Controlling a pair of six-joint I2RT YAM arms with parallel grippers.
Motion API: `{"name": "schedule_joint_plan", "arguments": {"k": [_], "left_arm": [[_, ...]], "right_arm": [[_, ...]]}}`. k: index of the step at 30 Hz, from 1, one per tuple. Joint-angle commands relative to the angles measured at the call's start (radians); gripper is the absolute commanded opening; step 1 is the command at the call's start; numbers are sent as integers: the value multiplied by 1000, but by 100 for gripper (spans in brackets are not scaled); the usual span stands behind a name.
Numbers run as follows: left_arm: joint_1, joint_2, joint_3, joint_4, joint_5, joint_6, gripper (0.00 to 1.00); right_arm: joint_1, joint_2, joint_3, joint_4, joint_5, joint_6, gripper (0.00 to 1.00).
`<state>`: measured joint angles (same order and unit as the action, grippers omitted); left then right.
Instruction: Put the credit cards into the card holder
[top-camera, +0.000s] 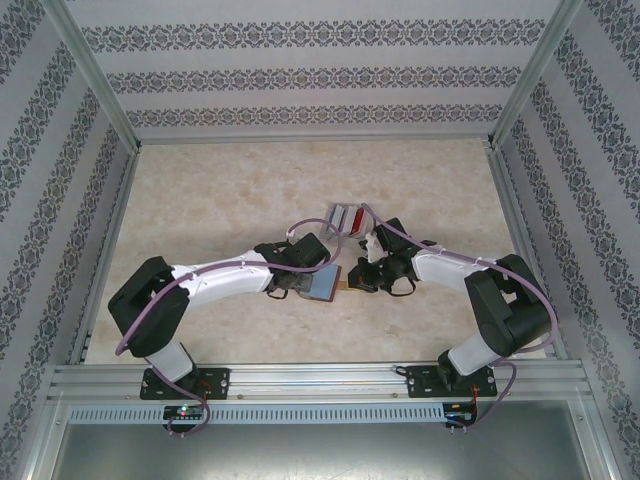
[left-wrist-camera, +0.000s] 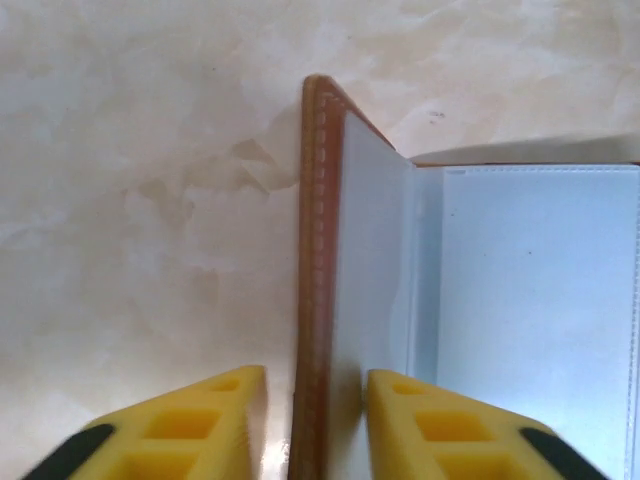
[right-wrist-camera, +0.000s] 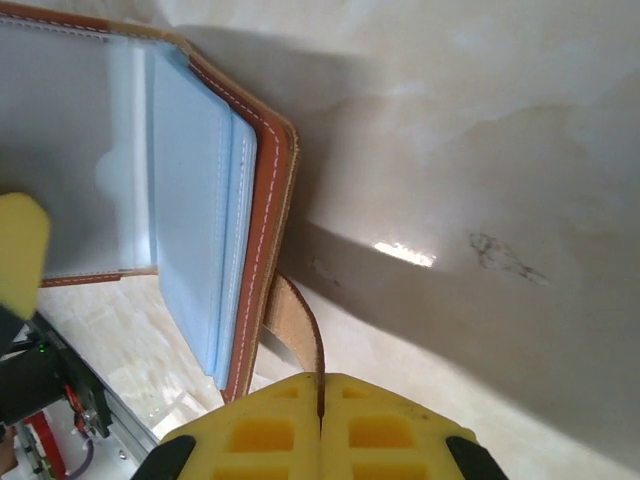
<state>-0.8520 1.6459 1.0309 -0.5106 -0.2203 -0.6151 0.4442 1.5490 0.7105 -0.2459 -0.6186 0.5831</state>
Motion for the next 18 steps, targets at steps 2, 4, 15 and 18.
{"name": "schedule_joint_plan", "arguments": {"k": [2, 4, 15, 18], "left_arm": [[35, -40, -24, 14, 60, 33, 12], [42, -49, -35, 29, 88, 40, 9], [47, -22, -87, 110, 253, -151, 0], [47, -56, -147, 206, 276, -277, 0]], "right_arm": [[-17, -6, -1, -88, 56, -98, 3], [-25, 9, 16, -136, 89, -146, 4], [-53, -160, 42, -207, 254, -147, 34], [-26, -282, 31, -208, 338, -68, 35]]}}
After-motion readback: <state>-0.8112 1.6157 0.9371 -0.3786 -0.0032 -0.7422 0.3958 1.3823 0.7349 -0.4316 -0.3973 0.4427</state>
